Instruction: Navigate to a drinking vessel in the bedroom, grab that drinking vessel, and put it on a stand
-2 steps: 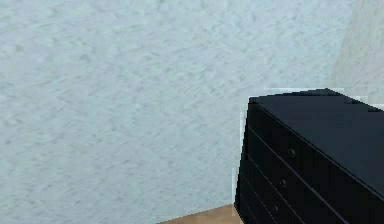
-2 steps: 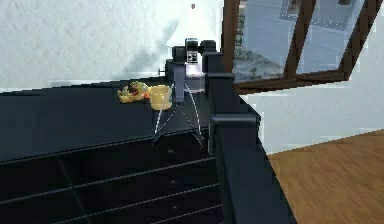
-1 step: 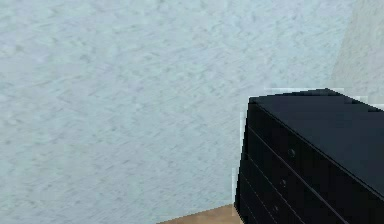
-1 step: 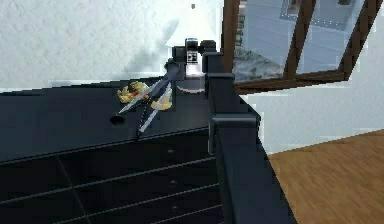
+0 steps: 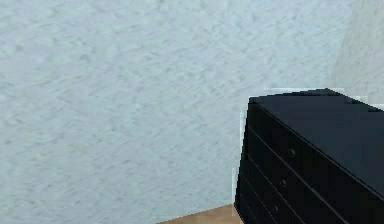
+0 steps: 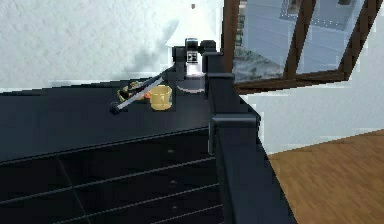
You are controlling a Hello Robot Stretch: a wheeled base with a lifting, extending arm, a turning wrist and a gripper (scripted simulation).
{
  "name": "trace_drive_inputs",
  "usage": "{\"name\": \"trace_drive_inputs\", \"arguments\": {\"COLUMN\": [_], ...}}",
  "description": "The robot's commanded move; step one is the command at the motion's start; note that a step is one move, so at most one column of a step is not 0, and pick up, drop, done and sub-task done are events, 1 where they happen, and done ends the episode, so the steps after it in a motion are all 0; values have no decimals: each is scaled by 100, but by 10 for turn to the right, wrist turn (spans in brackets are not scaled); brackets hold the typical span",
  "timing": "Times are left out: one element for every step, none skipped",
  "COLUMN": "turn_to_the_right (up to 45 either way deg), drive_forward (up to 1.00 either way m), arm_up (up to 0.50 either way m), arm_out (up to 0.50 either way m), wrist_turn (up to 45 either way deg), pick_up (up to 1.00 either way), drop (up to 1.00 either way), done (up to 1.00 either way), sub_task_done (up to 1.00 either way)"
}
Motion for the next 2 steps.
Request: {"name": "trace_drive_inputs", "arguments": {"turn_to_the_right": [0, 0], "drive_forward": [0, 0], "arm_up": [0, 0], "arm_out": [0, 0], "wrist_turn": [450, 150], "pick_up": [0, 0], "drop": [0, 0], "done": [0, 0], "sub_task_done": [0, 0]}}
